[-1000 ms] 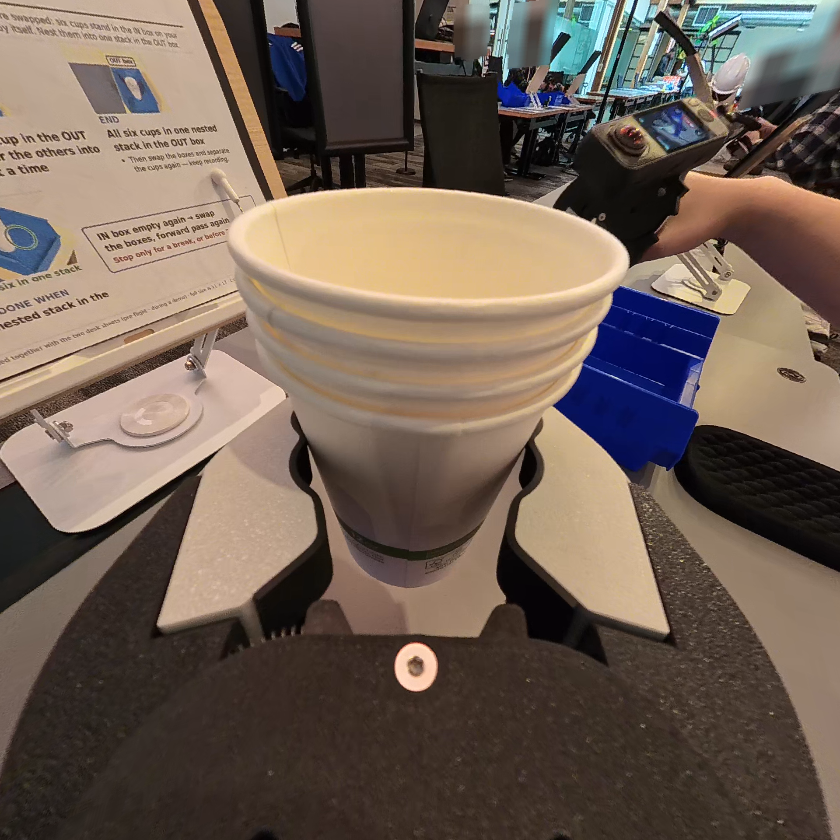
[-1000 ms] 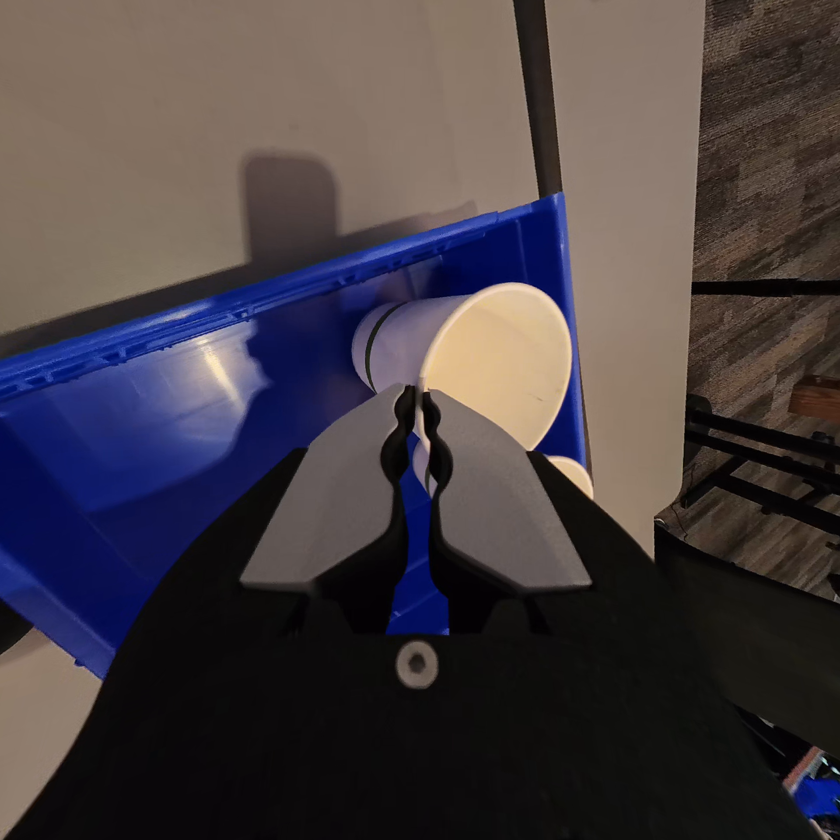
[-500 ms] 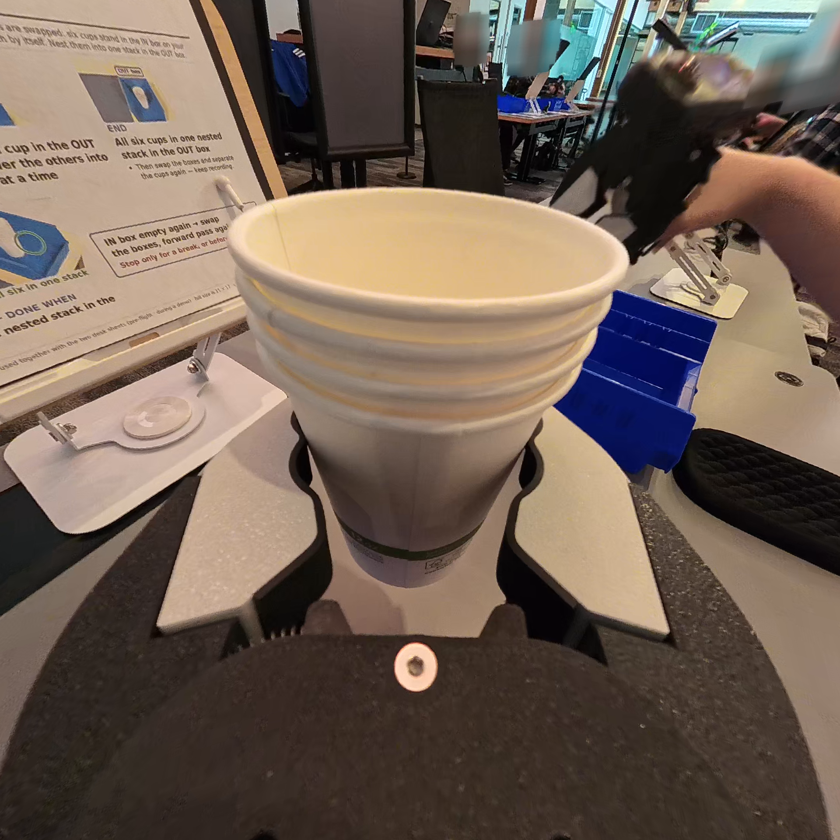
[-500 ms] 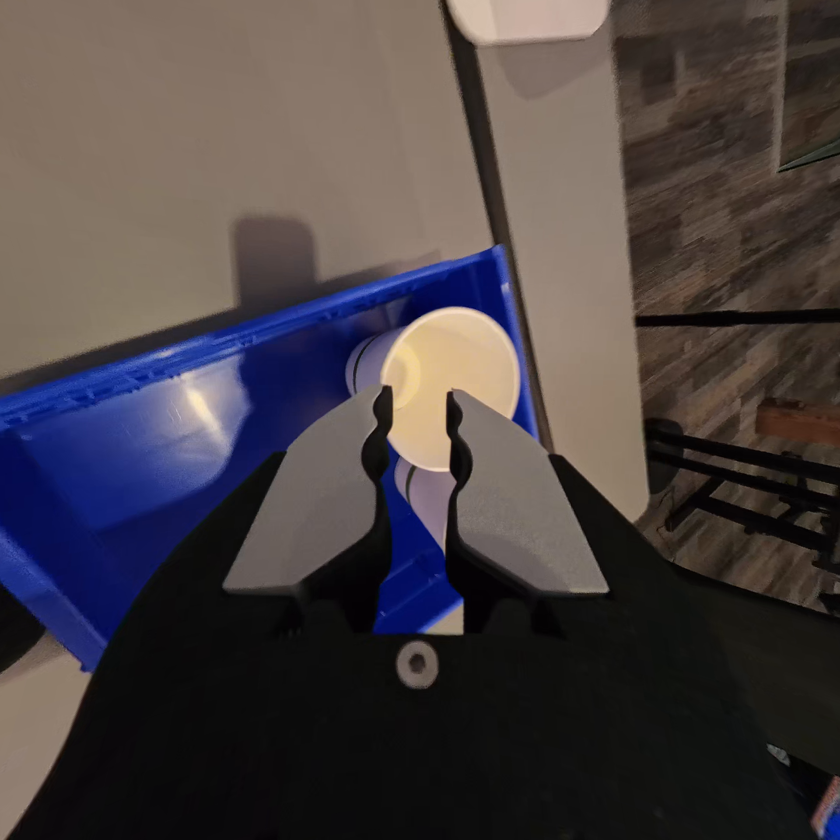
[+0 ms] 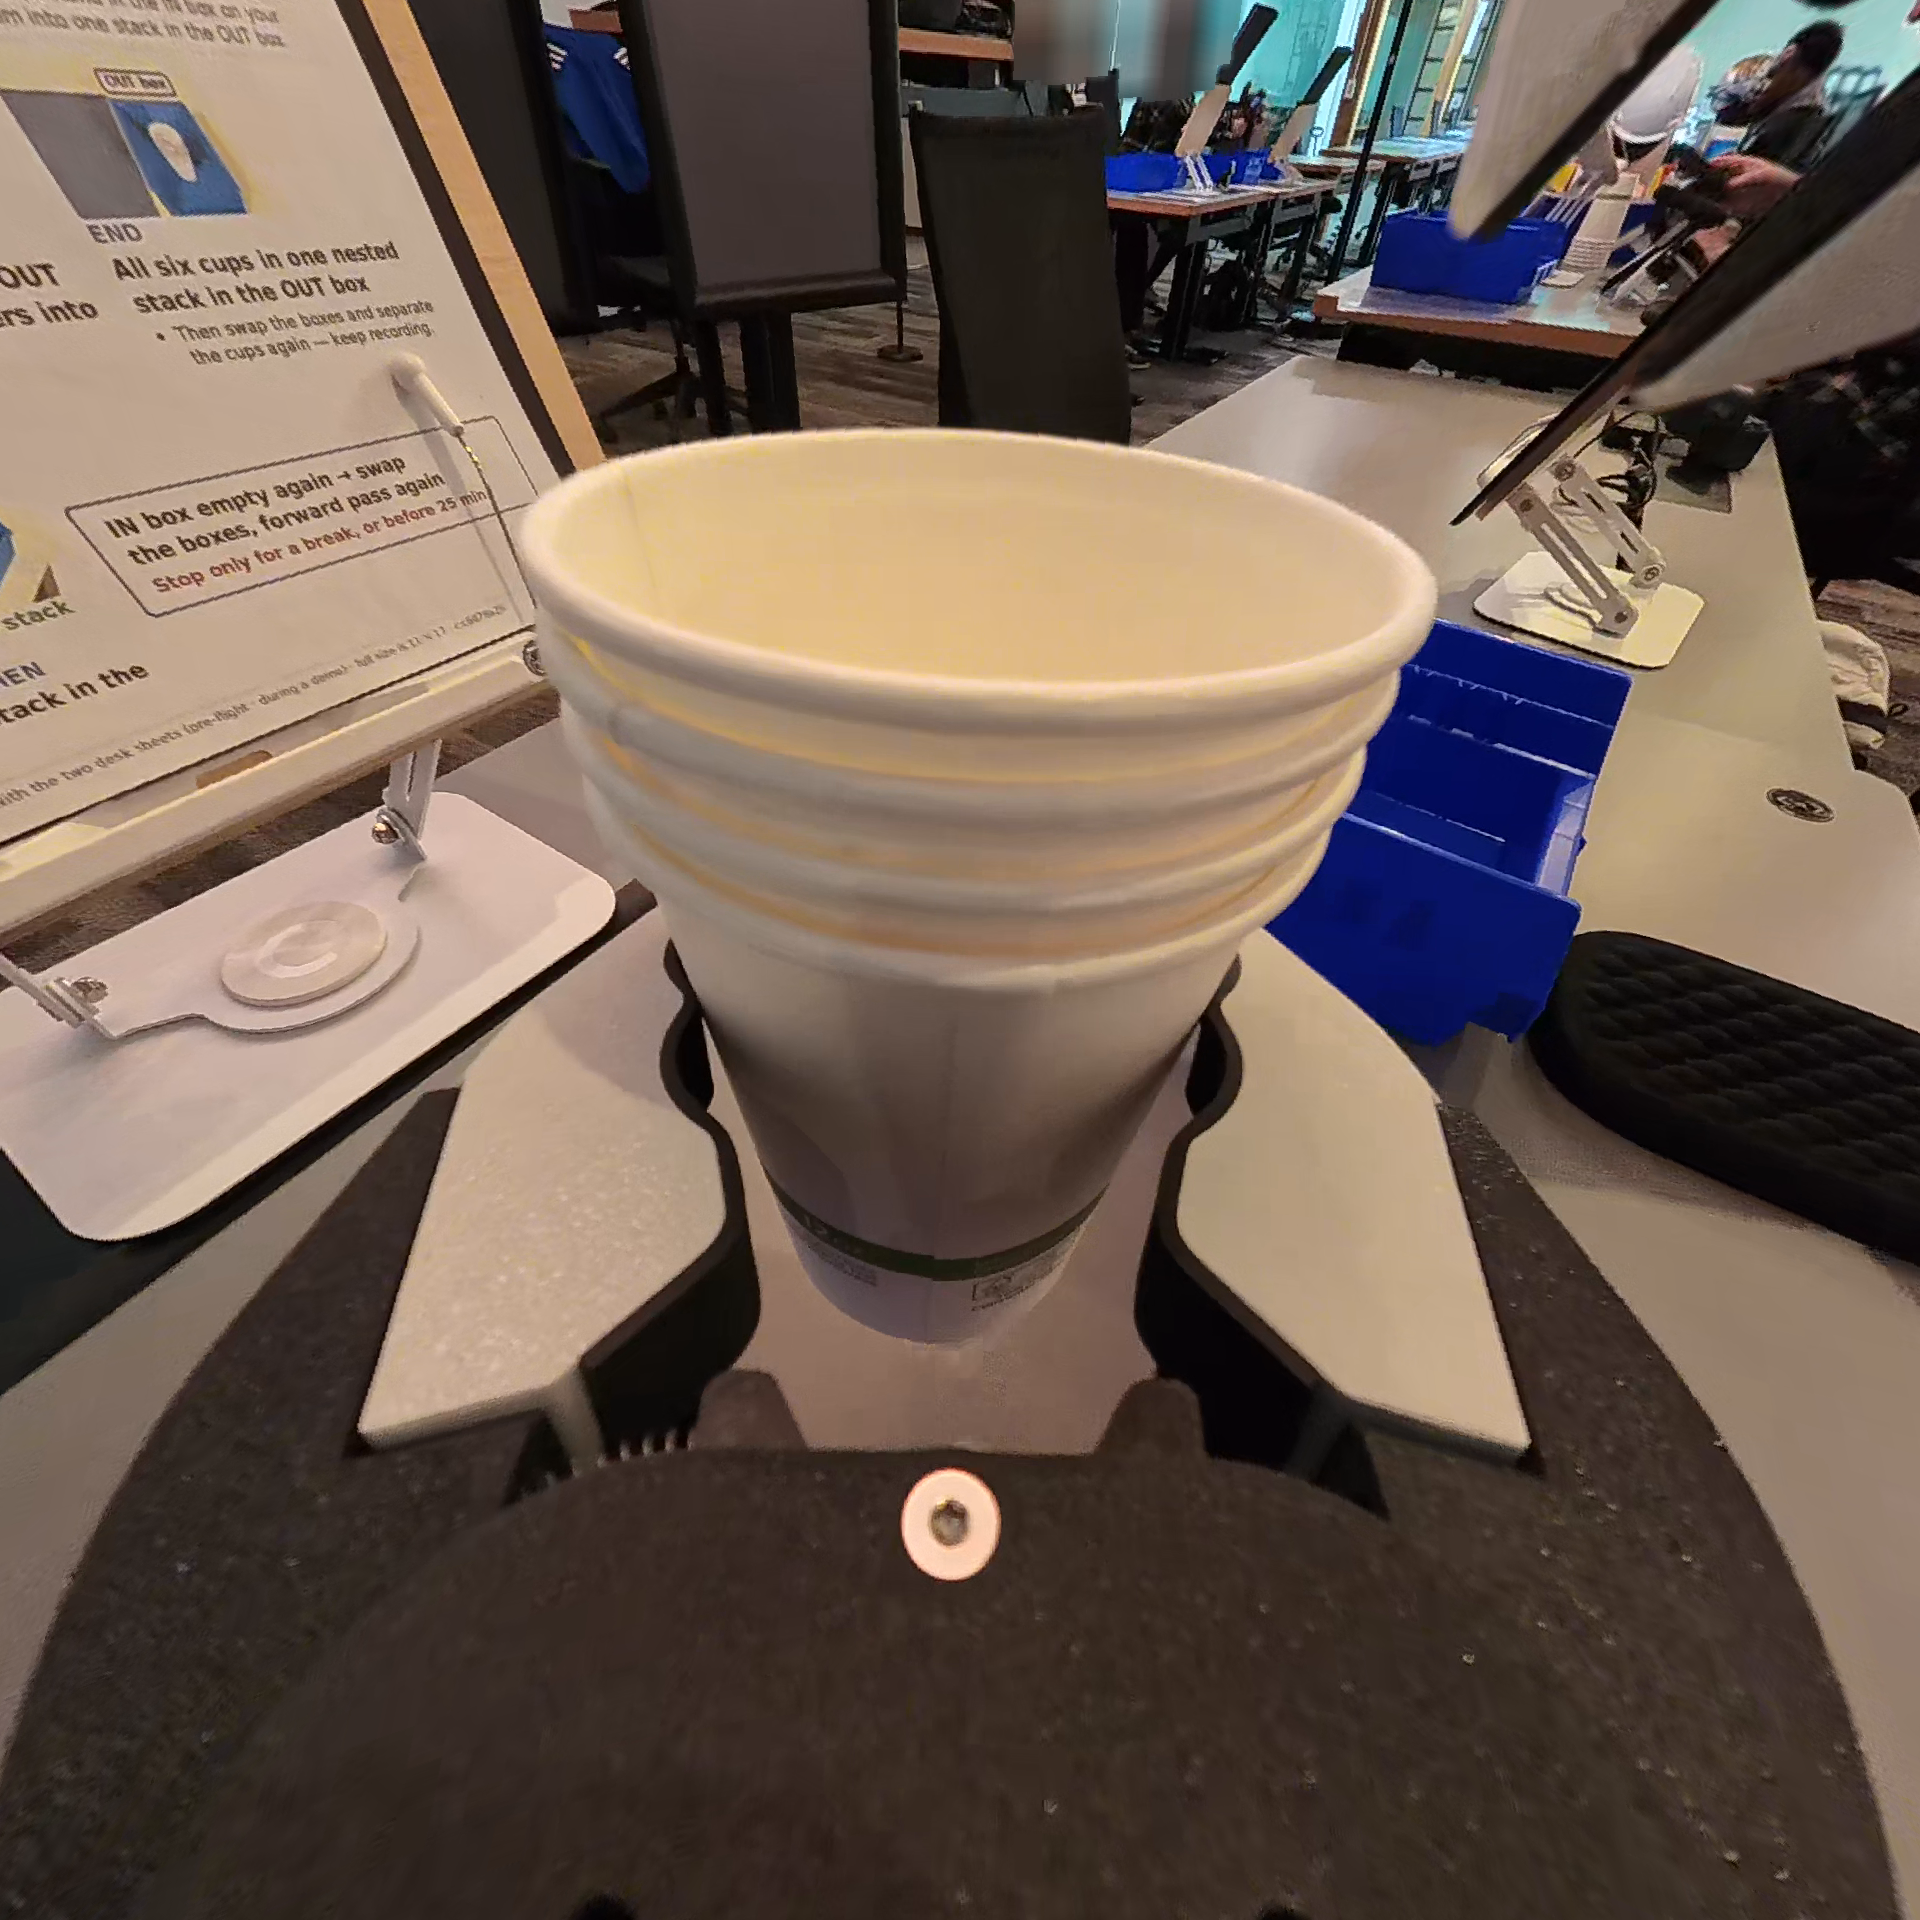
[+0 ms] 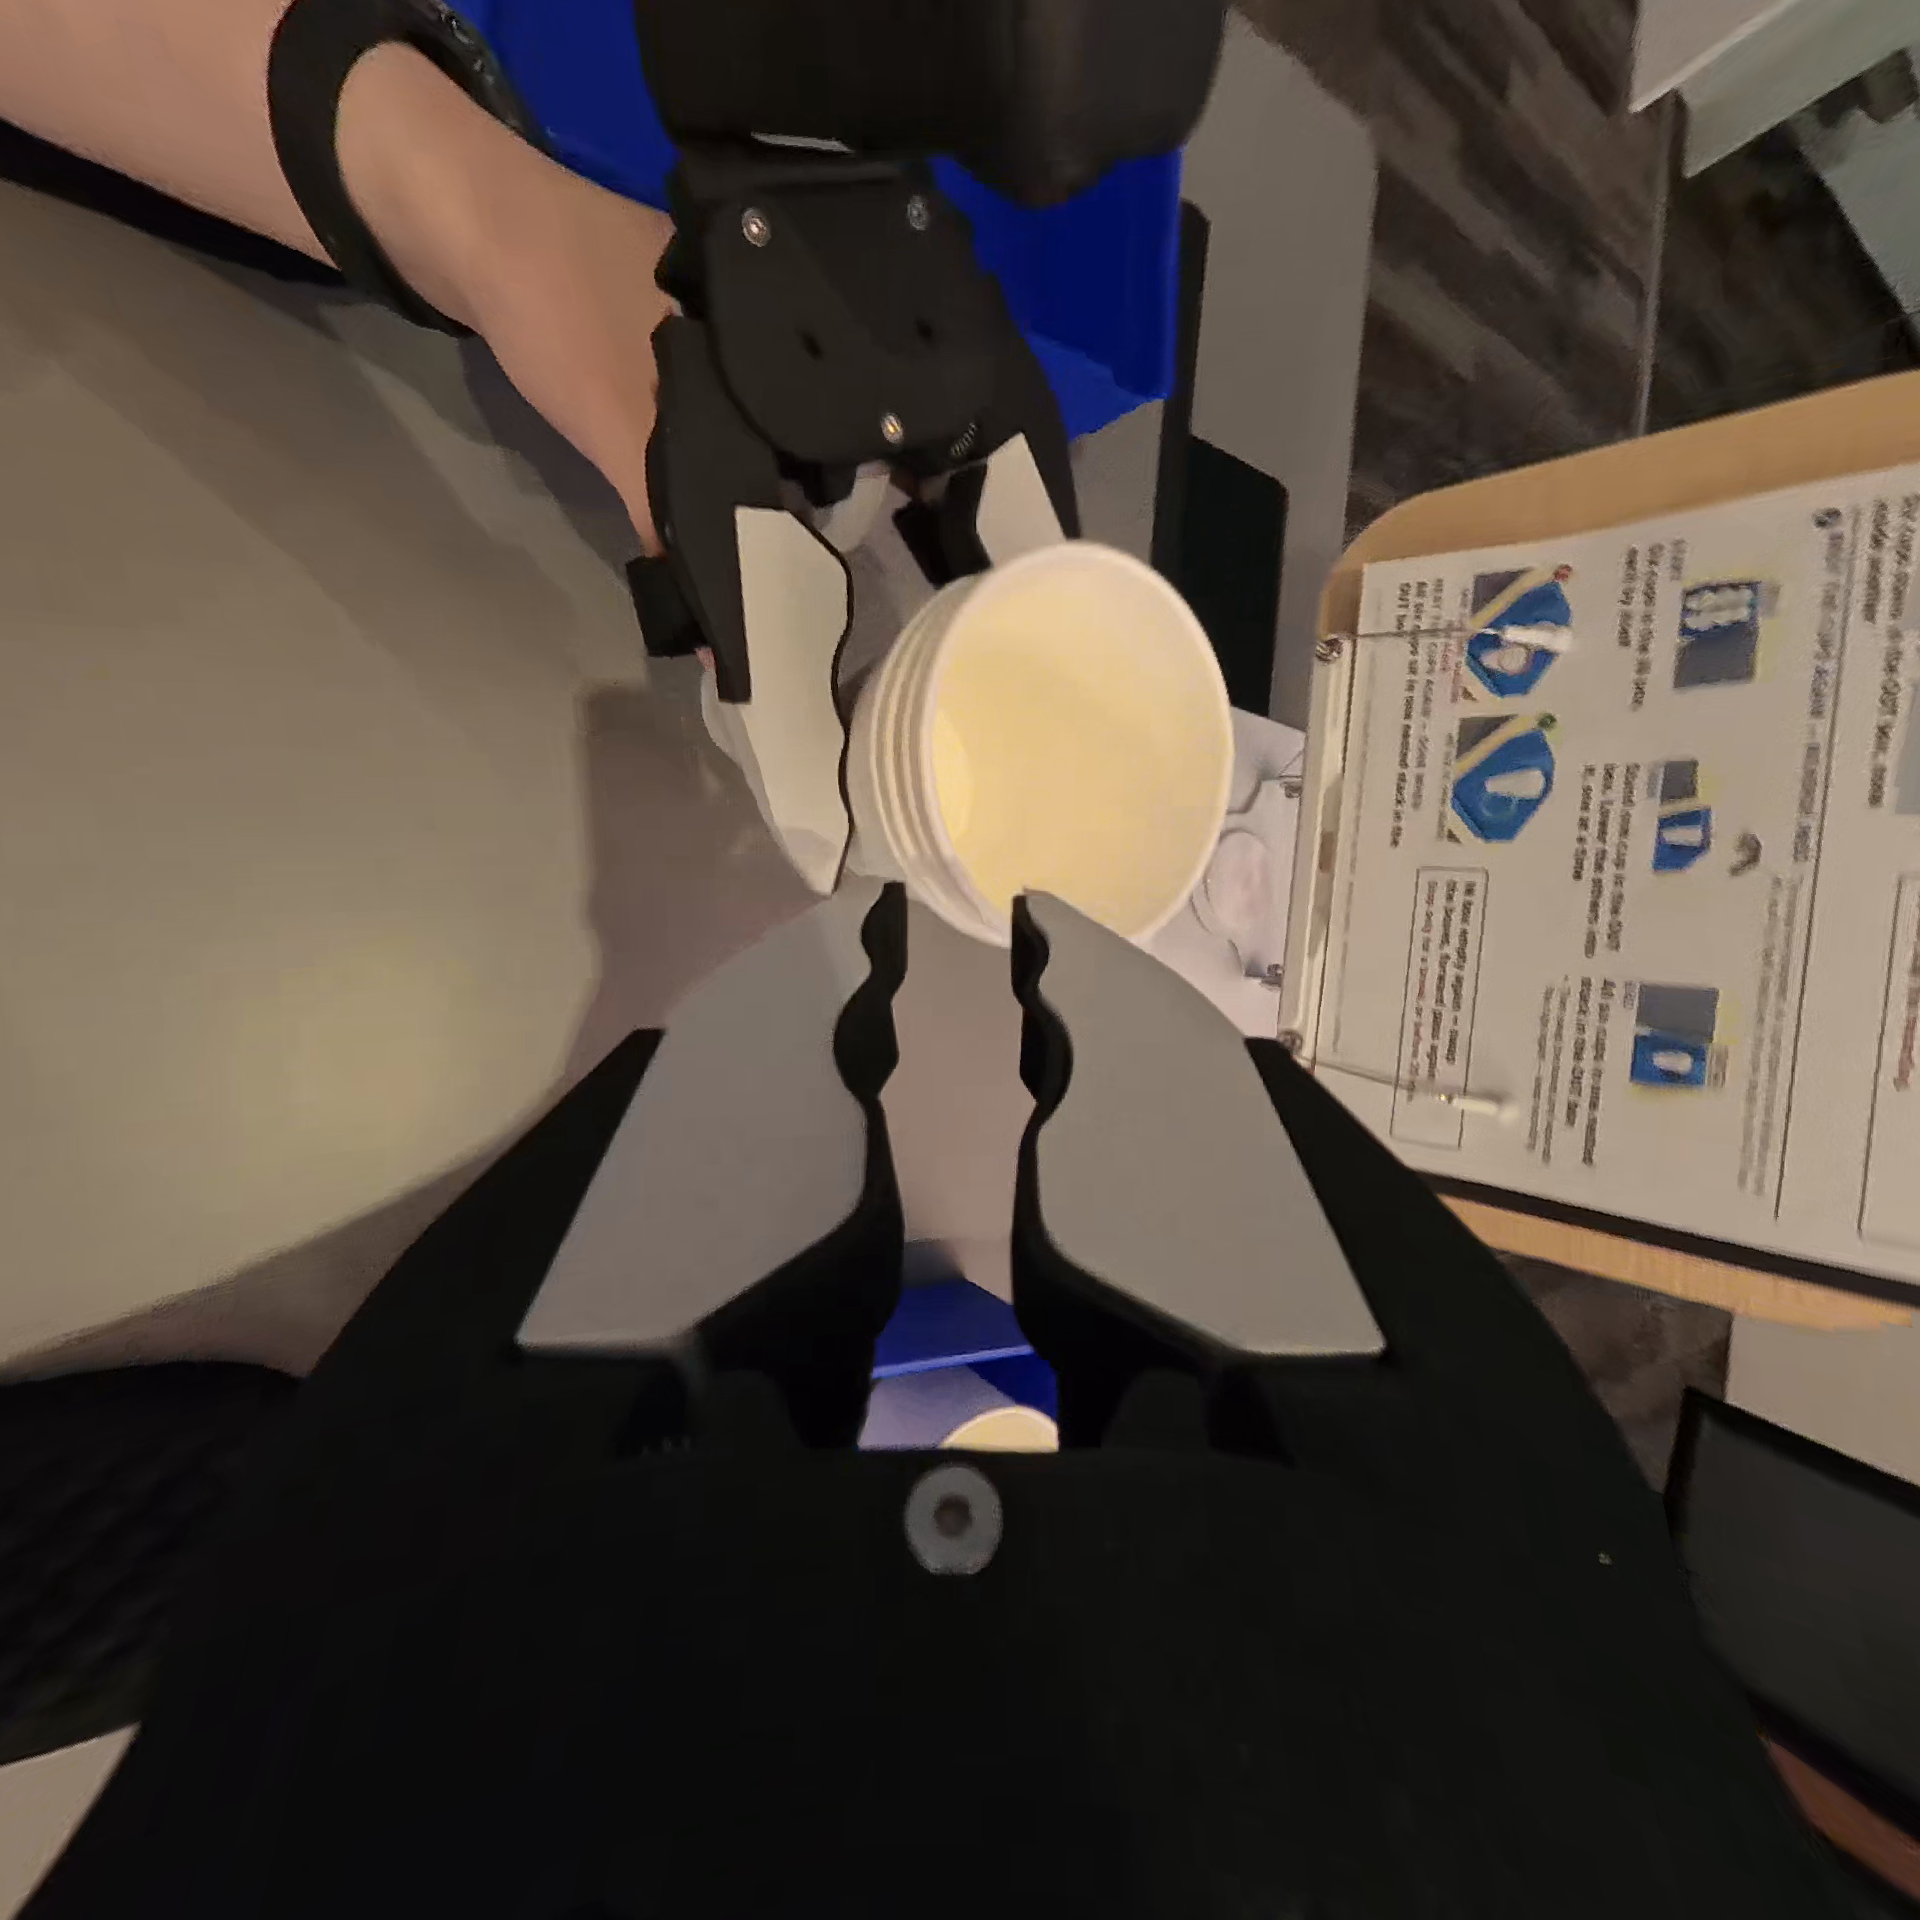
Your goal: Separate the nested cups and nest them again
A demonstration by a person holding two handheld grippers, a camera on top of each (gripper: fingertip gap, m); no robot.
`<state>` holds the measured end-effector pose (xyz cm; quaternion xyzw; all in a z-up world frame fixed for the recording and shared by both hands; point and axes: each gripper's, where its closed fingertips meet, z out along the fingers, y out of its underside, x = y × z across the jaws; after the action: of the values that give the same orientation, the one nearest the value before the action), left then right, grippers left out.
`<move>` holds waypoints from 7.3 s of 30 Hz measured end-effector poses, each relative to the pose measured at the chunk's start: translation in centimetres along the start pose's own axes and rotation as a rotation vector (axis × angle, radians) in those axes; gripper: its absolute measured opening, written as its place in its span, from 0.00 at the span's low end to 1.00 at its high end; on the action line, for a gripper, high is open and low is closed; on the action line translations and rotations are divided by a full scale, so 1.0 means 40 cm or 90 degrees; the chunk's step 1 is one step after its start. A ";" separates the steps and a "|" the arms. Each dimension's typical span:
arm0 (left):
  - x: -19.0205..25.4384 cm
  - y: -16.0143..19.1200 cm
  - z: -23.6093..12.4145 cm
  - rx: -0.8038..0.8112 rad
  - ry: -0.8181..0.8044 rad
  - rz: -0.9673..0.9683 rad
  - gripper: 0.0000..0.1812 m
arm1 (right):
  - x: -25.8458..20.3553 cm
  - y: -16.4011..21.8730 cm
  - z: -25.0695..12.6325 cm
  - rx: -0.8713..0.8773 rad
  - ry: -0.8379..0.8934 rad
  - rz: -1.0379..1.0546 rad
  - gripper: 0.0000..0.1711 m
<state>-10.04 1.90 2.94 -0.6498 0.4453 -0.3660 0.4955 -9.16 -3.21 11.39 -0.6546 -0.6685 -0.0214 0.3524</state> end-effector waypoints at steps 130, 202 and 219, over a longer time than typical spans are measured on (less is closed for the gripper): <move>0.008 -0.042 -0.035 0.024 0.000 0.013 0.50 | -0.252 0.851 -0.128 -0.325 0.085 0.369 0.02; 0.078 0.003 0.016 -0.024 0.030 0.036 0.50 | -0.093 0.004 0.049 -0.037 -0.144 0.019 0.02; 0.070 0.000 0.012 -0.022 0.026 0.033 0.50 | -0.038 -0.023 -0.024 -0.009 -0.117 0.029 0.02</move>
<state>-8.65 -0.57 2.91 -0.6390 0.4781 -0.3583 0.4845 -9.70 -5.14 11.75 -0.6713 -0.6827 0.0424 0.2854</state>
